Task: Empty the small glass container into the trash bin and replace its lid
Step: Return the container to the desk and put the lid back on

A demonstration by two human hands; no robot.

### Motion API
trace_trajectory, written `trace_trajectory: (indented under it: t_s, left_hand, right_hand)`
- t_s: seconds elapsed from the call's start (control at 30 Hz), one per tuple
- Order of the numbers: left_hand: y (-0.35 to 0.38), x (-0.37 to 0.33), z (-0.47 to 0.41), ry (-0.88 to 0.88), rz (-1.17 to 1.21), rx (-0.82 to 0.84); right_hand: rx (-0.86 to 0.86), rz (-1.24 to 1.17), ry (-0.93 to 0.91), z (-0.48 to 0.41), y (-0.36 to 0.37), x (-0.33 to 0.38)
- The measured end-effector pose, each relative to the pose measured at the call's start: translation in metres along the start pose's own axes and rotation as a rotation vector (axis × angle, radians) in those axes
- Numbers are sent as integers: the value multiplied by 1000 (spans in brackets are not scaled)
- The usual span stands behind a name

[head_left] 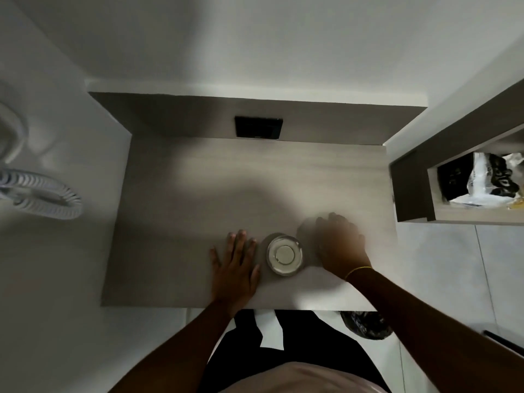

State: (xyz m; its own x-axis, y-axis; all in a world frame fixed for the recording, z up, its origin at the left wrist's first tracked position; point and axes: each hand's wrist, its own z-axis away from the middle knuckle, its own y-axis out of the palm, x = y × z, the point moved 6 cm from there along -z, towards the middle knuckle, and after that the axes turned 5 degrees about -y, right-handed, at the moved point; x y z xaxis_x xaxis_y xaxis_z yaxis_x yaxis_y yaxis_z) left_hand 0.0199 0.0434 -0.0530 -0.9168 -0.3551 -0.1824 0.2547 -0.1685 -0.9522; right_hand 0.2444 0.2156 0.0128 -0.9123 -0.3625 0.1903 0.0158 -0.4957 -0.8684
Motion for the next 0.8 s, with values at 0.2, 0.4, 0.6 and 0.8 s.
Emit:
trace_trajectory:
  t_s: [0.2, 0.4, 0.6, 0.8]
  left_hand:
    - [1, 1, -1, 0, 14, -33]
    - [3, 2, -1, 13, 14, -64]
    - [5, 2, -1, 24, 1, -82]
    - [6, 2, -1, 24, 1, -78]
  right_hand:
    - [-22, -67, 71, 8, 3, -7]
    - [-4, -72, 104, 14, 4, -2]
    - [-103, -135, -31, 16, -4, 40]
    - [-60, -102, -222, 19, 12, 101]
